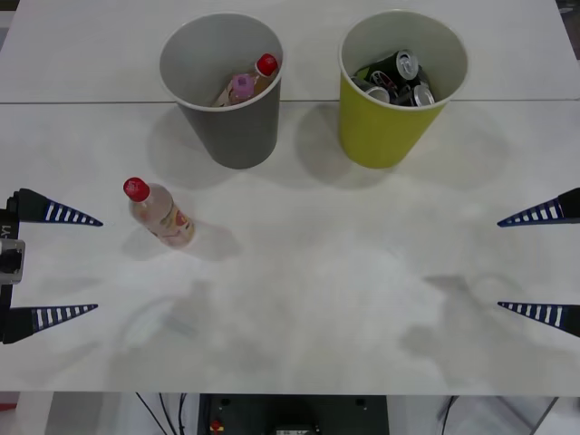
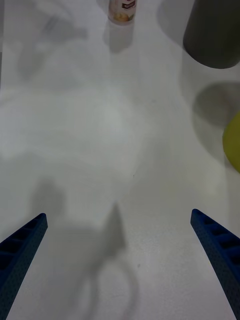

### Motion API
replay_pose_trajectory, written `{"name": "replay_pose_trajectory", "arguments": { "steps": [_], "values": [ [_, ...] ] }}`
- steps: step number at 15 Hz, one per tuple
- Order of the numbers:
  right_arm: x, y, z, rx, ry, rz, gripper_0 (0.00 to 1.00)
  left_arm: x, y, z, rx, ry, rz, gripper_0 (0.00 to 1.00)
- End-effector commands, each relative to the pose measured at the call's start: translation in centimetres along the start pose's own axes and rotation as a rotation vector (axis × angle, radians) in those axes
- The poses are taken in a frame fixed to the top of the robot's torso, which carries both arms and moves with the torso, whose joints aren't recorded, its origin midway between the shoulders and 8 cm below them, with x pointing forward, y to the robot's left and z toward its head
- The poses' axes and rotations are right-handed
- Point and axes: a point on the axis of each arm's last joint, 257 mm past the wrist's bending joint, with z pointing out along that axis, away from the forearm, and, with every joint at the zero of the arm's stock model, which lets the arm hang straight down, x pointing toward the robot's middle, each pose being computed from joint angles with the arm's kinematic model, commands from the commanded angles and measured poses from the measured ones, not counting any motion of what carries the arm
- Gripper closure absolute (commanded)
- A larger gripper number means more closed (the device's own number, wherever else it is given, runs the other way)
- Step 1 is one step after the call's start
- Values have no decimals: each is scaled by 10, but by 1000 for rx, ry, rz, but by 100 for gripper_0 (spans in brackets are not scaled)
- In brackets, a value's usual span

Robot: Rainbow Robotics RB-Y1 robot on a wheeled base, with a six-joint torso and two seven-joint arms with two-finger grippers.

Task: Put the can into the green bin and the plastic bottle into the gray bin

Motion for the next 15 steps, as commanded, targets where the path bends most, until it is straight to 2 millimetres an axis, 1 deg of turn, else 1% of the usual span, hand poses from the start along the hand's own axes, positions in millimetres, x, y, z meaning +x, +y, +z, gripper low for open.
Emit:
{"name": "replay_pose_trajectory", "arguments": {
  "steps": [1, 2, 6, 7, 10, 13, 15],
  "values": [
    [0, 0, 0, 0, 0, 0, 0, 0, 0, 0, 0, 0, 0, 0],
    [0, 0, 0, 0, 0, 0, 0, 5, -9, 6, 8, -7, -37, 0],
    [0, 0, 0, 0, 0, 0, 0, 5, -8, 5, 6, -18, -53, 0],
    [0, 0, 0, 0, 0, 0, 0, 6, -7, 4, -5, -32, -81, 0],
    [0, 0, 0, 0, 0, 0, 0, 19, 0, 0, -59, -87, -209, 0],
    [0, 0, 0, 0, 0, 0, 0, 27, 5, 0, -137, -173, -354, 0],
    [0, 0, 0, 0, 0, 0, 0, 34, 10, 0, -193, -216, -421, 0]
  ]
}}
